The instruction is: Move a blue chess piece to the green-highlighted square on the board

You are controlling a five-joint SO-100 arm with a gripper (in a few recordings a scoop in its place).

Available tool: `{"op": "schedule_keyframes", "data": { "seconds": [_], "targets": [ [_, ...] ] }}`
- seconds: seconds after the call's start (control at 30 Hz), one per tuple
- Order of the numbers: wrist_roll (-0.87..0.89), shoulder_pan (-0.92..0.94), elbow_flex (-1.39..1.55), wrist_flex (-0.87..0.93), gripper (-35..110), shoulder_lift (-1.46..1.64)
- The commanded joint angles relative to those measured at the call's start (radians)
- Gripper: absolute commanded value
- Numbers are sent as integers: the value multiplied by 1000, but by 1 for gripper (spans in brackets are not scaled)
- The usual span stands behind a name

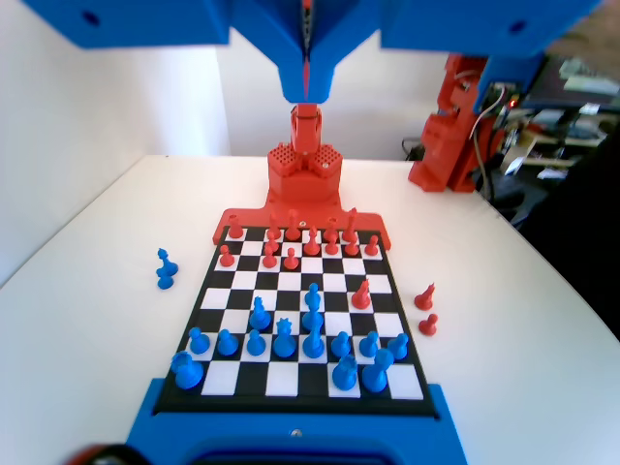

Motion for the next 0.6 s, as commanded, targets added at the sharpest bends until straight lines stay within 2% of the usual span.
{"op": "schedule_keyframes", "data": {
  "seconds": [0.0,0.3,0.57],
  "targets": [
    [28,3,-120,48,1,-100],
    [101,9,-264,84,3,-453],
    [98,37,-210,-3,3,-640]
  ]
}}
